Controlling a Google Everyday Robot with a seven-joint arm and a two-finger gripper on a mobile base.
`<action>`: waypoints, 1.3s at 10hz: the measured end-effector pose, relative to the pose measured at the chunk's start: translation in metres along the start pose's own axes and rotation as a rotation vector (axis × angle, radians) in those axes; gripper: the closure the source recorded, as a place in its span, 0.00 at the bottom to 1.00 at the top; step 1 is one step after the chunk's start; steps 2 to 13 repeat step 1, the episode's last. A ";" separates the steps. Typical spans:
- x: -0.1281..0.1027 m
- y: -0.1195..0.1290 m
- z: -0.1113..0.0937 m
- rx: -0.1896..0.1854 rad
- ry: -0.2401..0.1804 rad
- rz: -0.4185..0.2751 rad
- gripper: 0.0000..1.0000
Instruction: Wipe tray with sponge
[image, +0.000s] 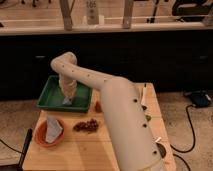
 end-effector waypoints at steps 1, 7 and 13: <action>0.000 0.000 0.000 0.000 0.000 0.000 0.97; 0.000 0.000 0.000 0.000 0.000 0.000 0.97; 0.000 0.000 0.000 0.000 0.000 0.000 0.97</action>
